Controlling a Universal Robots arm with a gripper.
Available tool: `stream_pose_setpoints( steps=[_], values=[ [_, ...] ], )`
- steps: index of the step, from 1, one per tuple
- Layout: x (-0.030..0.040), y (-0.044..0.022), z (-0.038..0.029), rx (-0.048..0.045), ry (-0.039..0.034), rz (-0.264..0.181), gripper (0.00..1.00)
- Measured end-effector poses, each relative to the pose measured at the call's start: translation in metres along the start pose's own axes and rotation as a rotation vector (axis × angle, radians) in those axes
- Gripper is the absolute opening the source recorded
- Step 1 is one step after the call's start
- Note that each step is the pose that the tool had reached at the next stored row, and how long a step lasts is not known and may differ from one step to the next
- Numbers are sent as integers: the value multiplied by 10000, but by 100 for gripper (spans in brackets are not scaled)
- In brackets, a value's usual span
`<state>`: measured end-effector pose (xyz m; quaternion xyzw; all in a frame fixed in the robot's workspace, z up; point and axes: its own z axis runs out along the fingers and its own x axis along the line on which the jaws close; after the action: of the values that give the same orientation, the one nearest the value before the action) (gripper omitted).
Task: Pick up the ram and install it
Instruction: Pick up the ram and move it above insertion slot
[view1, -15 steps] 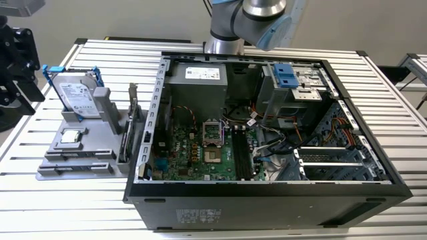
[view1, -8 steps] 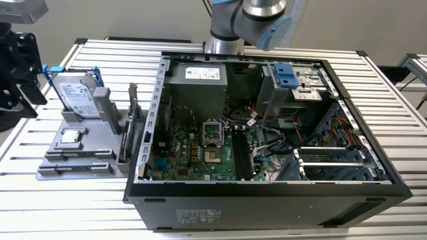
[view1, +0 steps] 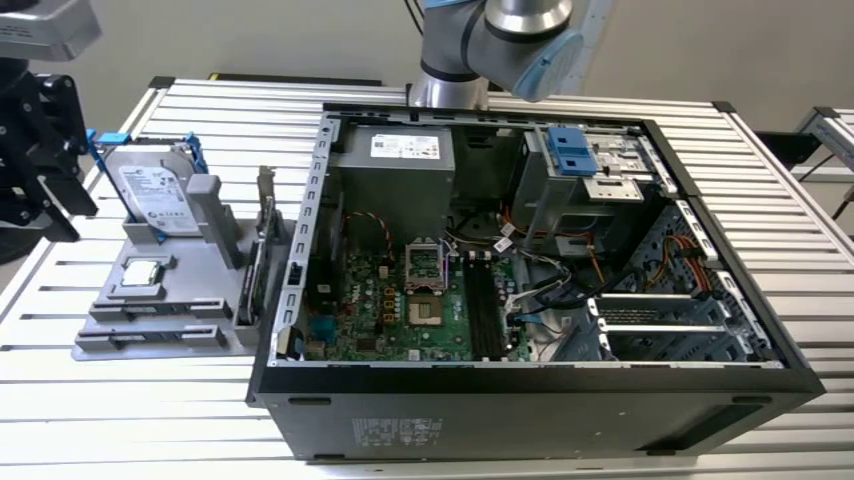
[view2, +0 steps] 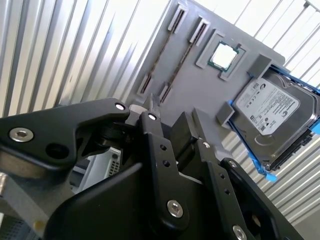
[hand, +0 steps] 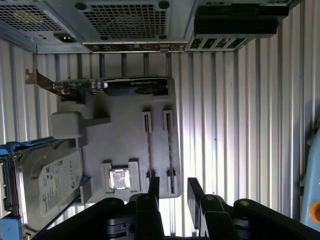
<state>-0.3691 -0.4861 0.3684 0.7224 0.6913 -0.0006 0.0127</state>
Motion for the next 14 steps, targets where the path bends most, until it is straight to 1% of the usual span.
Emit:
stream_pose_setpoints(
  steps=[14],
  values=[
    [2,-2,114,-3,0,3,100]
  ],
)
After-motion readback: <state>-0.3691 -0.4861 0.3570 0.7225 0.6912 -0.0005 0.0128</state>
